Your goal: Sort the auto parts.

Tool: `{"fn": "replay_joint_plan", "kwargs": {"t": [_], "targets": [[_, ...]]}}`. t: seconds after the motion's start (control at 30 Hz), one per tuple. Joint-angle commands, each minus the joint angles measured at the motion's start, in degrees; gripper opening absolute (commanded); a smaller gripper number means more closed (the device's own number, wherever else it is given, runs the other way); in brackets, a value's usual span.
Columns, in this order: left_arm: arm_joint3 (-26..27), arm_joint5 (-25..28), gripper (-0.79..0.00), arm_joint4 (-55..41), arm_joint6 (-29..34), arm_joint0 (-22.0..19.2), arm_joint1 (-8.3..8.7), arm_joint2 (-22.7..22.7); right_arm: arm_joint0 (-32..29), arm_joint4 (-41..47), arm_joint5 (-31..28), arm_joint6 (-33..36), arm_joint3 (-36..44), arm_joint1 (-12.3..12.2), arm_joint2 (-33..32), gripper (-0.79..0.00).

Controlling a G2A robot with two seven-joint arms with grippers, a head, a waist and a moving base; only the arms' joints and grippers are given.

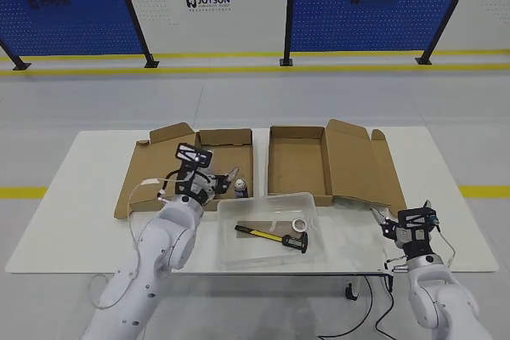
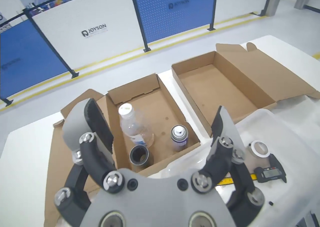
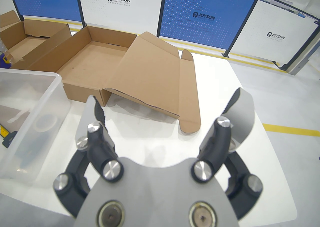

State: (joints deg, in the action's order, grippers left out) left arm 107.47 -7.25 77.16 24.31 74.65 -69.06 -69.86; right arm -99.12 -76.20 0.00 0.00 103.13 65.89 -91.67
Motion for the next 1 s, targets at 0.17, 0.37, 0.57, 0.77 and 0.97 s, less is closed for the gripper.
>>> {"fn": "replay_joint_plan", "kwargs": {"t": [0.17,0.37,0.57,0.77,0.97], "targets": [[5.7,-11.2,0.0,2.0,-2.1,9.2,-0.21,-2.7,0.0,0.0,0.0,0.0,0.0,0.0,0.0,0.0],[8.4,-19.1,0.0,4.6,-3.7,13.4,-0.8,-2.4,0.0,0.0,0.0,0.0,0.0,0.0,0.0,0.0],[9.7,-22.5,0.0,6.2,-3.1,15.1,-1.3,-1.8,0.0,0.0,0.0,0.0,0.0,0.0,0.0,0.0],[9.7,-22.5,0.0,6.2,-3.1,15.1,-1.3,-1.8,0.0,0.0,0.0,0.0,0.0,0.0,0.0,0.0],[9.7,-22.5,0.0,6.2,-3.1,15.1,-1.3,-1.8,0.0,0.0,0.0,0.0,0.0,0.0,0.0,0.0]]}}
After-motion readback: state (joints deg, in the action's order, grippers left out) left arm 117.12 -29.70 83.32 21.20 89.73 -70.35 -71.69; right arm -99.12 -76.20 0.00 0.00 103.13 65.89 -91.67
